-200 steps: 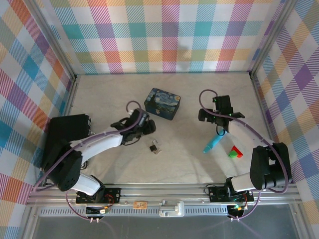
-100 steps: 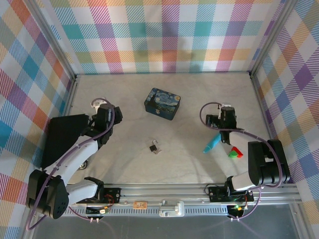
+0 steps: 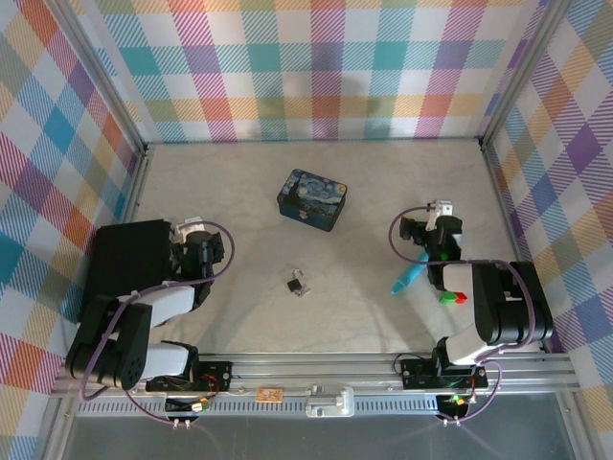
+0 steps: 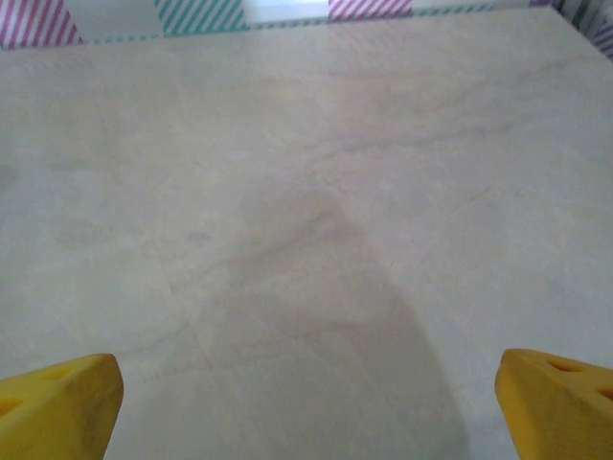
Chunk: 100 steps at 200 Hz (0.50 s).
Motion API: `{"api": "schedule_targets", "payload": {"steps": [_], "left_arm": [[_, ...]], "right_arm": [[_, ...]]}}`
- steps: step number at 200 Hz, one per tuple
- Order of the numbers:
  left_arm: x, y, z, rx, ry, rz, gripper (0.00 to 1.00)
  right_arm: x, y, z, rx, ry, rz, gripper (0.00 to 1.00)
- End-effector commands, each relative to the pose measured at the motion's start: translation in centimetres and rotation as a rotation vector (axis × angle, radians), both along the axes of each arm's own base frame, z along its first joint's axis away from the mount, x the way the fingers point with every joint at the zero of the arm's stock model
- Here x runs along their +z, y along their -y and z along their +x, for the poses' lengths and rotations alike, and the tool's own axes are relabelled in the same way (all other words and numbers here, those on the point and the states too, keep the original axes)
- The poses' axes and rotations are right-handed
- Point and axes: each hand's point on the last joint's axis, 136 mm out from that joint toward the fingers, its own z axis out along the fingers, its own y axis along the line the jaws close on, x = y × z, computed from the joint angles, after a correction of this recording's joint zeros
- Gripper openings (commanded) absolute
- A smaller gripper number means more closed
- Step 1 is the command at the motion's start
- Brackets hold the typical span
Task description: Unlock a padlock with a key
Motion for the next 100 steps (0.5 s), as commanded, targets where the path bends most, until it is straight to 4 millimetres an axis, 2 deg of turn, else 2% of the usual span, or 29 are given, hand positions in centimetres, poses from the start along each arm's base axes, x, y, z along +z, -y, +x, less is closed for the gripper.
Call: {"api": "schedule_targets", "payload": {"steps": [1, 19, 38, 65, 69, 73, 77, 100], "left_arm": [[3.1, 0.5, 2.3, -0.072, 0.178, -0.033, 0.79], [2.3, 0.5, 2.9, -0.092, 0.200, -0.058, 0.79], [0.3, 0.8, 3.5, -0.119, 0.184, -0.070, 0.80], [0.0, 0.8, 4.3, -0.115, 0.149, -0.065, 0.81], [-0.1, 0.7, 4.4, -0.114, 0.145, -0.062, 0.83], [-0.1, 0.8, 4.5, -0.117, 0.137, -0.064, 0.94], [-0.3, 0.9, 4.6, -0.116, 0.119, -0.065, 1.00], [-0.3, 0.9, 4.7, -0.118, 0.114, -0.060, 1.00]], "right_arm": [[1.2, 0.3, 0.5, -0.012, 0.086, 0.009, 0.99], [1.2, 0.3, 0.4, -0.012, 0.077, 0.012, 0.99], [1.1, 0.3, 0.3, -0.012, 0.070, 0.013, 0.99], [1.1, 0.2, 0.4, -0.008, 0.071, 0.013, 0.99], [1.1, 0.2, 0.4, -0.009, 0.069, 0.013, 0.99], [1.1, 0.2, 0.4, -0.008, 0.070, 0.013, 0.99], [1.1, 0.2, 0.3, -0.009, 0.069, 0.013, 0.99], [1.1, 0.2, 0.4, -0.007, 0.068, 0.012, 0.99]]}}
